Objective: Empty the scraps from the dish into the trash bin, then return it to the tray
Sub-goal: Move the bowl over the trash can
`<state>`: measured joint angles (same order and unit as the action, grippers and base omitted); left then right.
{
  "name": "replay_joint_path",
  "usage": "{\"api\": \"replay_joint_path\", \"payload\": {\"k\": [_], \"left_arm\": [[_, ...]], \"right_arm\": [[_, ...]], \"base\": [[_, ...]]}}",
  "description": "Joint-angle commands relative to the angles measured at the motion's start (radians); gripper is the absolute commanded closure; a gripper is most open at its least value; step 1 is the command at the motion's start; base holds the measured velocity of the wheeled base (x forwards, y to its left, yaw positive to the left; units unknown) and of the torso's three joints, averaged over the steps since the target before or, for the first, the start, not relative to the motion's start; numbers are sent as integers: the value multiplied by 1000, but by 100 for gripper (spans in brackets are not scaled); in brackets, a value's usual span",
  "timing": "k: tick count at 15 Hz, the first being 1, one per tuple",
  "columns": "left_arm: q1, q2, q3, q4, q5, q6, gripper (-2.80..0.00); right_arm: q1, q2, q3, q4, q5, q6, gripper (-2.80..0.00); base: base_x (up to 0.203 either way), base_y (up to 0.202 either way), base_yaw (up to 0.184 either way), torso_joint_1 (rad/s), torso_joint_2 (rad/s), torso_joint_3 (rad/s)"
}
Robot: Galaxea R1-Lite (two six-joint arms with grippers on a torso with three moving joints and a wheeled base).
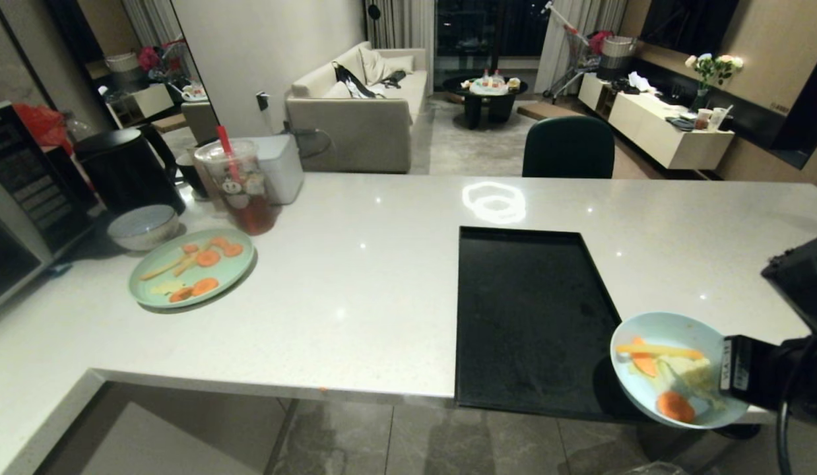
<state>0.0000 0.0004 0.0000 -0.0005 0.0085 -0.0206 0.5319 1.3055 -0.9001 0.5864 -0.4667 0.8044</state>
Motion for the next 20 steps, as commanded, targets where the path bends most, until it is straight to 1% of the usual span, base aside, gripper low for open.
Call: {"api": "replay_joint_path", "payload": {"k": [1, 2, 3, 4, 7, 8, 9, 10, 12, 14, 15, 17, 19, 20], "left_arm": [[0, 1, 0, 0, 1, -1, 0], [0, 1, 0, 0, 1, -1, 0], [0, 1, 0, -1, 1, -1, 0], [0, 1, 0, 0, 1, -1, 0], [0, 1, 0, -1, 1, -1, 0], [0, 1, 0, 0, 1, -1, 0], [0, 1, 0, 0, 1, -1, 0], [0, 1, 0, -1, 1, -1, 0], [0, 0, 0, -1, 1, -1, 0], [0, 0, 0, -1, 1, -1, 0], [0, 1, 0, -1, 1, -1, 0], [0, 1, 0, -1, 1, -1, 0], [0, 1, 0, 0, 1, -1, 0], [0, 1, 0, -1, 1, -1, 0]], "right_arm": [[-69, -5, 5, 1, 33, -29, 0], [-116, -10, 10, -6, 59, -66, 0], [-178, -20, 22, -20, 89, -121, 0], [-256, -34, 46, -37, 123, -208, 0], [-511, -104, 169, -115, 257, -560, 0], [-572, -130, 222, -147, 304, -658, 0], [-593, -154, 246, -162, 334, -696, 0], [-593, -173, 250, -159, 354, -702, 0], [-591, -206, 253, -133, 426, -710, 0], [-590, -253, 260, -78, 503, -740, 0], [-590, -274, 274, -48, 527, -766, 0], [-590, -316, 317, -30, 570, -808, 0], [-592, -340, 358, -28, 596, -826, 0], [-593, -351, 365, -28, 599, -822, 0]], "base": [[0, 0, 0, 0, 0, 0], [0, 0, 0, 0, 0, 0], [0, 0, 0, 0, 0, 0], [0, 0, 0, 0, 0, 0], [0, 0, 0, 0, 0, 0], [0, 0, 0, 0, 0, 0], [0, 0, 0, 0, 0, 0], [0, 0, 0, 0, 0, 0], [0, 0, 0, 0, 0, 0], [0, 0, 0, 0, 0, 0], [0, 0, 0, 0, 0, 0], [0, 0, 0, 0, 0, 0], [0, 0, 0, 0, 0, 0], [0, 0, 0, 0, 0, 0]]}}
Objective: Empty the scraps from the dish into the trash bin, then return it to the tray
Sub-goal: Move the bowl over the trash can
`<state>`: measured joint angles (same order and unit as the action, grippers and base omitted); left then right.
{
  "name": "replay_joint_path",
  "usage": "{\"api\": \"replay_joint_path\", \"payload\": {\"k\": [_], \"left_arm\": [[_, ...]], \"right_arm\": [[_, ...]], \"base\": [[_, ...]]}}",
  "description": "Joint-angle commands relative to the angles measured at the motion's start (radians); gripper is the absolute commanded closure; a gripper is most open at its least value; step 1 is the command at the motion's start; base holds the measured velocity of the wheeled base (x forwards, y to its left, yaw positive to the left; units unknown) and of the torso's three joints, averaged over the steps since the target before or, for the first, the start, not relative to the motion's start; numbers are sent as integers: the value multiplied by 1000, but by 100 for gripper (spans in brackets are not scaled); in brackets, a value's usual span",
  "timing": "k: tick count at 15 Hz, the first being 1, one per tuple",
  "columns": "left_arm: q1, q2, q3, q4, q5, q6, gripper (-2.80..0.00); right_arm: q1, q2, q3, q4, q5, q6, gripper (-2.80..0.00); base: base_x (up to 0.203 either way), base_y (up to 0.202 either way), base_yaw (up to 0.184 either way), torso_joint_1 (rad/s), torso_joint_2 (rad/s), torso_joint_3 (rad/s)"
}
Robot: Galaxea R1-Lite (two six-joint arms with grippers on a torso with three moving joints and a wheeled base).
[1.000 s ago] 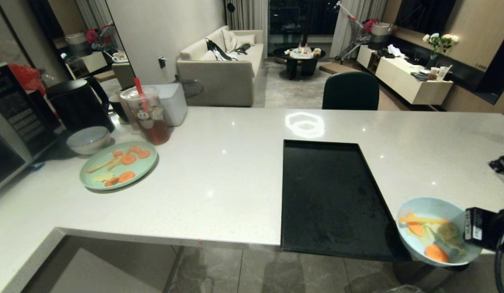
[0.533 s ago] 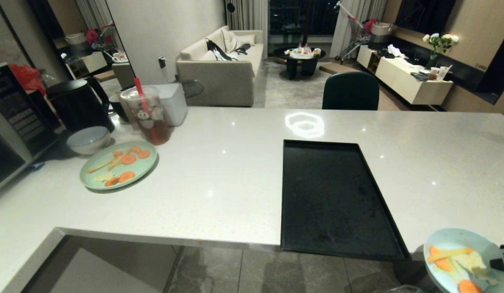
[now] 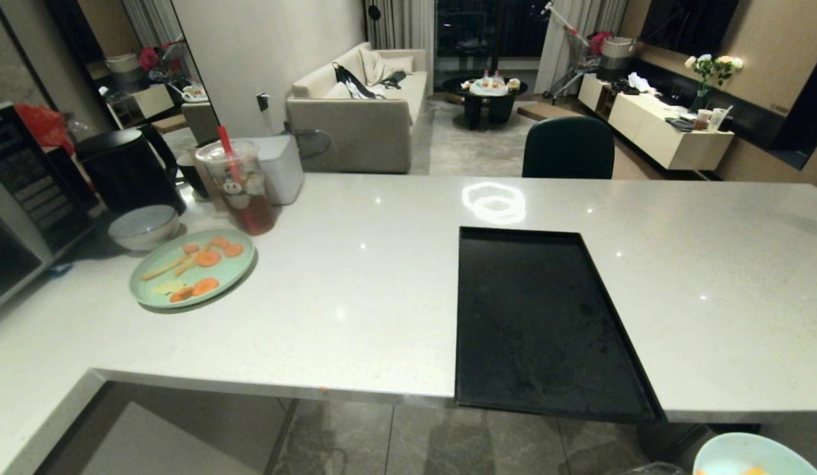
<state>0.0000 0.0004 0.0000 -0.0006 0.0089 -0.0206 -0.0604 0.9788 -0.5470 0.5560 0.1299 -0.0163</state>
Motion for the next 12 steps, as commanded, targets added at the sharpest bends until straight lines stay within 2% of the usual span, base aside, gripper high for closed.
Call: {"api": "replay_joint_path", "payload": {"k": [1, 6, 12], "left_arm": [[0, 1, 0, 1, 0, -1, 0], [0, 1, 0, 1, 0, -1, 0], [0, 0, 0, 0, 0, -1, 0]], "right_arm": [[0, -29, 16, 2, 2, 9, 0], [2, -75, 70, -5, 2, 55, 0], [2, -67, 65, -7, 2, 84, 0]], "base": [[0, 0, 0, 0, 0, 0], [0, 0, 0, 0, 0, 0], [0, 0, 0, 0, 0, 0]]}}
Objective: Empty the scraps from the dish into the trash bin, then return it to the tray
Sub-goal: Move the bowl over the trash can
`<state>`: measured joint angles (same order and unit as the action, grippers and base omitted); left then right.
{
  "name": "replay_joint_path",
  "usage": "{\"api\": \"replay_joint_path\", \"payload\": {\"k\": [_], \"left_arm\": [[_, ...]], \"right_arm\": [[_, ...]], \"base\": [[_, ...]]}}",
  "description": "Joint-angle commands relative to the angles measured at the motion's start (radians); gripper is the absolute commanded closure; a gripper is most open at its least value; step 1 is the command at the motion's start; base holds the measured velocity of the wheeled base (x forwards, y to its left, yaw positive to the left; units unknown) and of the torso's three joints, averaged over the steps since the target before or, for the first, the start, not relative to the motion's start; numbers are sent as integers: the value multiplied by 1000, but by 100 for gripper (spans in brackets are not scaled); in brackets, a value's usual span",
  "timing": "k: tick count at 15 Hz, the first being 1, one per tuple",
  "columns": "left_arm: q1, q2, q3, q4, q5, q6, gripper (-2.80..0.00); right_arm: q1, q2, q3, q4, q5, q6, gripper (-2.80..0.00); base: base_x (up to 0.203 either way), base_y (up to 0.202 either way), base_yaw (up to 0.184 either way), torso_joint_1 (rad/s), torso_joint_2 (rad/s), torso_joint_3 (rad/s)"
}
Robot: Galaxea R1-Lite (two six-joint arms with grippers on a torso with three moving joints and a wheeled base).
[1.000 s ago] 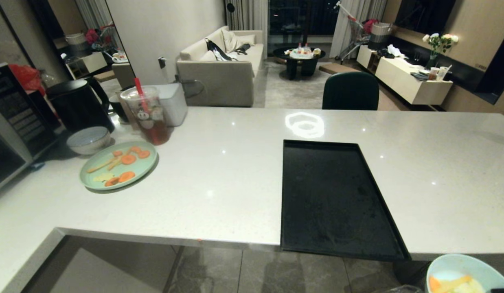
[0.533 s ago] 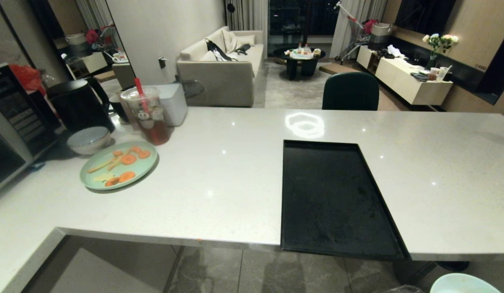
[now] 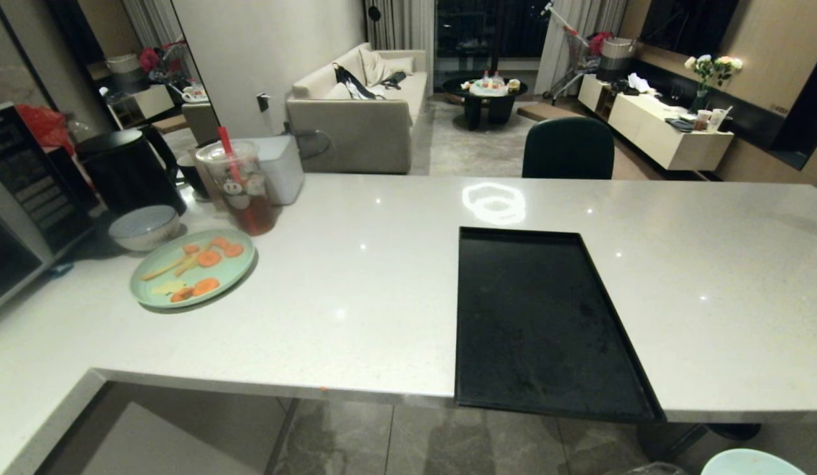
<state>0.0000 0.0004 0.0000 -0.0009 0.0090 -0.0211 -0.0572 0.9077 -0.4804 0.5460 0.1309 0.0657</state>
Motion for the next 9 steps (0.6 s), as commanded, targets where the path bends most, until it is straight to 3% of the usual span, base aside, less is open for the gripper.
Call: {"api": "replay_joint_path", "payload": {"k": [1, 9], "left_arm": [[0, 1, 0, -1, 0, 0, 0], [0, 1, 0, 0, 0, 0, 0]], "right_arm": [[-1, 7, -2, 3, 1, 2, 0], [0, 8, -12, 3, 0, 29, 0]], "base": [[0, 0, 0, 0, 0, 0], [0, 0, 0, 0, 0, 0]]}}
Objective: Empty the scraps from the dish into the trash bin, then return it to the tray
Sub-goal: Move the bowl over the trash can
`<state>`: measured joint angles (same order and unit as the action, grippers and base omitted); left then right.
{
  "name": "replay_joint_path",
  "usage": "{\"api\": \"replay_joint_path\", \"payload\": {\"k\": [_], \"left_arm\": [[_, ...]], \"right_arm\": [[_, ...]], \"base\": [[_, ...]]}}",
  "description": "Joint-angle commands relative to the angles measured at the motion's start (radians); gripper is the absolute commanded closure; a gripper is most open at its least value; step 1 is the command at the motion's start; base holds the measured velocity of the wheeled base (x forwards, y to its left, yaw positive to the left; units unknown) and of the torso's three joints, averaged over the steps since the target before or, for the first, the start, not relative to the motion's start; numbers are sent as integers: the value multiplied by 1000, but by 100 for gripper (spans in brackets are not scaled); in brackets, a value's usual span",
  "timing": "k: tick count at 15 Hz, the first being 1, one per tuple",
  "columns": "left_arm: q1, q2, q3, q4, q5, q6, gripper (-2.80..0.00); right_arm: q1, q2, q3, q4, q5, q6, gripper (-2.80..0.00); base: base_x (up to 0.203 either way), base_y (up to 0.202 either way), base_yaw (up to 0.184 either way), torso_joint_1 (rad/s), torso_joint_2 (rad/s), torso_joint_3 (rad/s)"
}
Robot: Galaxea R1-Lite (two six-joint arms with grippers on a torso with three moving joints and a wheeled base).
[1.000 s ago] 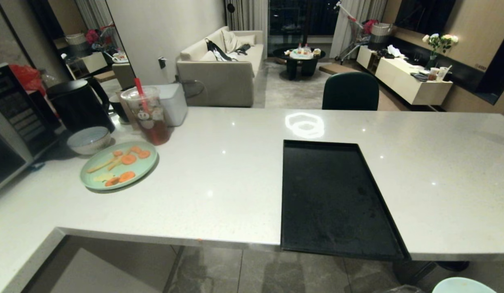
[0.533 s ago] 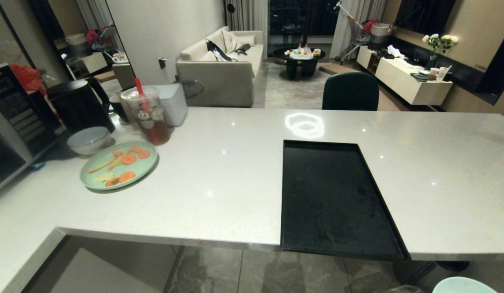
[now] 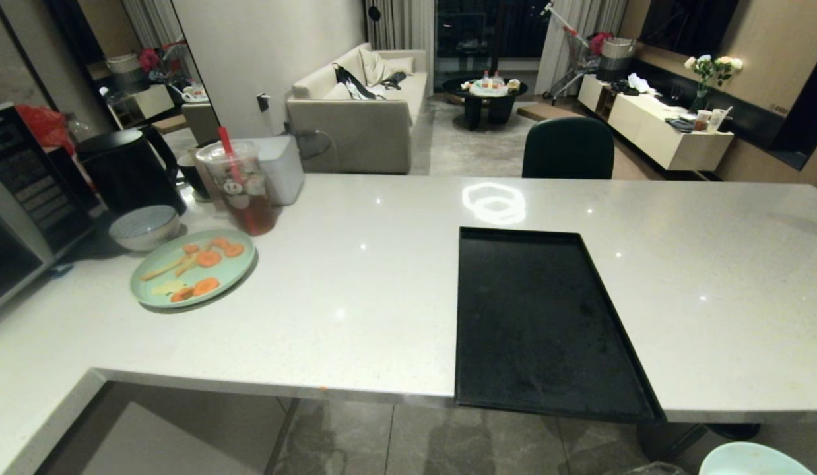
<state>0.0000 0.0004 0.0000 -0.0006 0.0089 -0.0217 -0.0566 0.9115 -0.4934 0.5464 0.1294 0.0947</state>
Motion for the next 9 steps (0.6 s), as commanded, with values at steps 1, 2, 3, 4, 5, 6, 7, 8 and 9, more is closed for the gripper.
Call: {"api": "replay_joint_path", "payload": {"k": [1, 2, 3, 4, 5, 6, 7, 8, 9], "left_arm": [[0, 0, 0, -1, 0, 0, 0], [0, 1, 0, -1, 0, -1, 0], [0, 1, 0, -1, 0, -3, 0], [0, 1, 0, -1, 0, -3, 0], [0, 1, 0, -1, 0, -4, 0], [0, 0, 0, -1, 0, -4, 0], [0, 0, 0, -1, 0, -4, 0], [0, 1, 0, -1, 0, -4, 0], [0, 1, 0, -1, 0, -4, 0]], "right_arm": [[-2, 6, 3, 3, 1, 0, 0], [-1, 6, 4, 3, 1, 0, 0], [0, 6, 4, 3, 1, 0, 0], [0, 6, 4, 3, 1, 0, 0], [0, 6, 4, 3, 2, 0, 0], [1, 6, 4, 3, 2, 0, 0], [1, 6, 4, 3, 3, 0, 0], [1, 6, 4, 3, 1, 0, 0], [1, 6, 4, 3, 3, 0, 0]], "base": [[0, 0, 0, 0, 0, 0], [0, 0, 0, 0, 0, 0], [0, 0, 0, 0, 0, 0], [0, 0, 0, 0, 0, 0], [0, 0, 0, 0, 0, 0], [0, 0, 0, 0, 0, 0], [-47, 0, 0, 2, 2, 2], [-125, 0, 0, 17, 2, -2], [-183, 0, -1, 5, 1, 5]]}}
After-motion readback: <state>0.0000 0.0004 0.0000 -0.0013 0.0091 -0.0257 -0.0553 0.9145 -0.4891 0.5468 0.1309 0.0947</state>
